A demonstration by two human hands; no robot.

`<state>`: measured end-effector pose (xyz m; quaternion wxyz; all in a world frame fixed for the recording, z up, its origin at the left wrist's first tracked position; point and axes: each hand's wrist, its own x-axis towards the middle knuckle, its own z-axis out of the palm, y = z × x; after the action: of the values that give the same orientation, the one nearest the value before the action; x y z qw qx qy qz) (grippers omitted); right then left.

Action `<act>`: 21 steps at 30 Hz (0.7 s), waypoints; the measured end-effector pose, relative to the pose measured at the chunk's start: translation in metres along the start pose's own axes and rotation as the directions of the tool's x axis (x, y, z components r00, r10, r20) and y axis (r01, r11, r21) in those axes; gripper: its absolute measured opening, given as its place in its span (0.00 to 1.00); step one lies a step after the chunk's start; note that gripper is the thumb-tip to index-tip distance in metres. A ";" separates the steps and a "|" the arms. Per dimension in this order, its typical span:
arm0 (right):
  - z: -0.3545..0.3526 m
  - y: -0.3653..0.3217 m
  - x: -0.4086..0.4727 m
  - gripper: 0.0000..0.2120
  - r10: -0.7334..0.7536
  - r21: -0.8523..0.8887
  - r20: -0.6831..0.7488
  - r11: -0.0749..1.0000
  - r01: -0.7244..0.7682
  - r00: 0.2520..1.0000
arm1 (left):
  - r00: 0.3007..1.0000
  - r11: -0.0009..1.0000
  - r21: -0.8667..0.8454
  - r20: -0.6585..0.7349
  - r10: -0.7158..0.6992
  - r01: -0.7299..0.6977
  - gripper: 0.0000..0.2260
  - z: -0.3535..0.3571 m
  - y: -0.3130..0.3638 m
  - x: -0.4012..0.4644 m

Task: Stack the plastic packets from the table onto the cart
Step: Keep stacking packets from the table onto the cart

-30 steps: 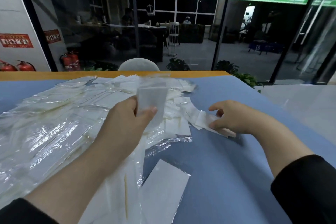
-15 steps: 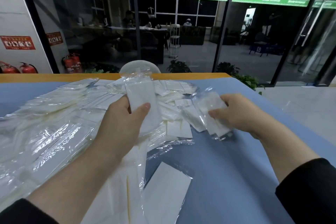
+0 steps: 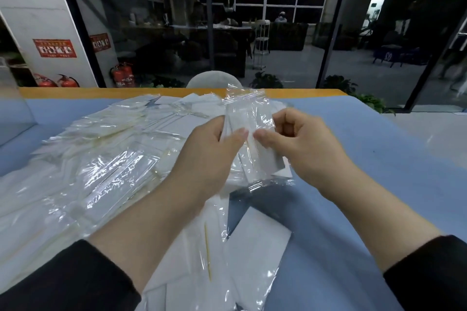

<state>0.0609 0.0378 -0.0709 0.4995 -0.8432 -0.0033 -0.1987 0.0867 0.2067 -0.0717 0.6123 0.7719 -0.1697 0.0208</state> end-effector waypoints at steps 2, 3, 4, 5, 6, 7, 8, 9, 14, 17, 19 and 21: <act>-0.011 -0.002 -0.002 0.12 0.043 -0.112 0.057 0.993 -0.037 0.997 | 0.995 1.000 -0.013 -0.098 0.023 -0.024 0.07 -0.006 0.001 0.003; -0.018 -0.005 -0.003 0.13 0.075 -0.241 0.146 0.970 -0.038 0.986 | 0.987 0.998 -0.015 -0.152 0.051 -0.054 0.07 -0.009 0.003 0.004; -0.024 -0.008 -0.006 0.14 0.131 -0.378 0.270 0.926 -0.020 0.954 | 0.977 0.996 -0.007 -0.193 0.090 -0.093 0.07 -0.013 0.004 0.005; -0.027 -0.011 -0.009 0.15 0.205 -0.484 0.393 0.875 0.012 0.896 | 0.967 0.991 -0.004 -0.216 0.132 -0.136 0.06 -0.018 0.006 0.006; -0.029 -0.015 -0.014 0.16 0.280 -0.557 0.489 0.829 0.049 0.826 | 0.960 0.986 -0.003 -0.230 0.159 -0.164 0.06 -0.023 0.009 0.005; -0.029 -0.017 -0.019 0.18 0.340 -0.599 0.552 0.797 0.078 0.762 | 0.955 0.984 -0.001 -0.243 0.173 -0.178 0.06 -0.028 0.013 0.003; -0.029 -0.019 -0.024 0.19 0.376 -0.618 0.584 0.781 0.093 0.720 | 0.949 0.982 0.001 -0.259 0.181 -0.187 0.06 -0.033 0.016 0.002; -0.027 -0.020 -0.028 0.21 0.397 -0.628 0.598 0.772 0.099 0.696 | 0.943 0.981 -0.002 -0.275 0.187 -0.195 0.06 -0.038 0.019 0.001; -0.012 -0.021 -0.035 0.19 0.382 -0.639 0.615 0.755 0.151 0.690 | 0.918 0.975 0.024 -0.334 0.214 -0.219 0.06 -0.049 0.018 -0.008; -0.007 -0.018 -0.034 0.13 0.365 -0.621 0.629 0.767 0.162 0.687 | 0.928 0.978 0.048 -0.309 0.206 -0.202 0.07 -0.047 0.010 -0.011; -0.007 -0.020 -0.035 0.09 0.371 -0.620 0.648 0.764 0.177 0.665 | 0.934 0.979 0.070 -0.293 0.202 -0.190 0.06 -0.048 0.005 -0.011; -0.008 -0.023 -0.036 0.07 0.374 -0.623 0.641 0.764 0.170 0.671 | 0.938 0.983 0.066 -0.291 0.186 -0.174 0.07 -0.048 0.004 -0.012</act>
<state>0.0208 0.0496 -0.0606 0.1492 -0.9649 -0.0854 0.1986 0.0824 0.2544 -0.0593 0.6111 0.7532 -0.1454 0.1954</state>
